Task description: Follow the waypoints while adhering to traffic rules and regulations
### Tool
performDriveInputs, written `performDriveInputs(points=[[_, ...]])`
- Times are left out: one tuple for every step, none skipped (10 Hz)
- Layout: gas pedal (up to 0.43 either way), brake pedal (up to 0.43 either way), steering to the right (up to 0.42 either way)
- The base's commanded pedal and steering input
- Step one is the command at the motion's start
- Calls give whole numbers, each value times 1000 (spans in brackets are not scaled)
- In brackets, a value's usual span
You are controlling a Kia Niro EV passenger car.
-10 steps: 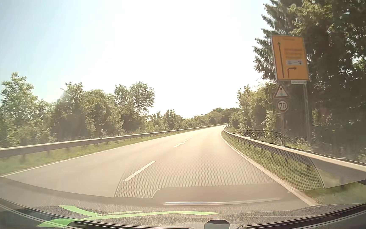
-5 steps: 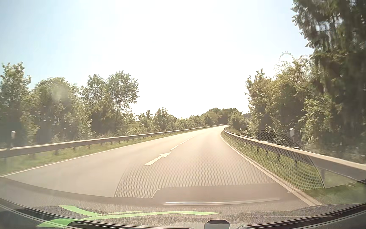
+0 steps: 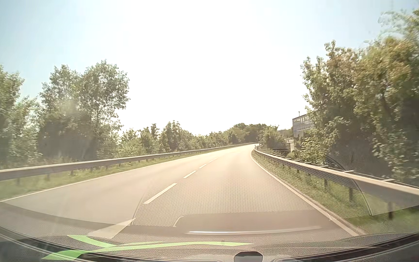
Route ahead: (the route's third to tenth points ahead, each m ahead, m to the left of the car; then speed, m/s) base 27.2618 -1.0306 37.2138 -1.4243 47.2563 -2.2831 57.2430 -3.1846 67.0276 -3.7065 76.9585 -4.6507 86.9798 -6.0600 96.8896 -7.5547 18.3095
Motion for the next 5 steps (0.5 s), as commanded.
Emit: performDriveInputs(points=[[220, 0, 12], [220, 0, 12], [220, 0, 11], [220, 0, 12], [220, 0, 11]])
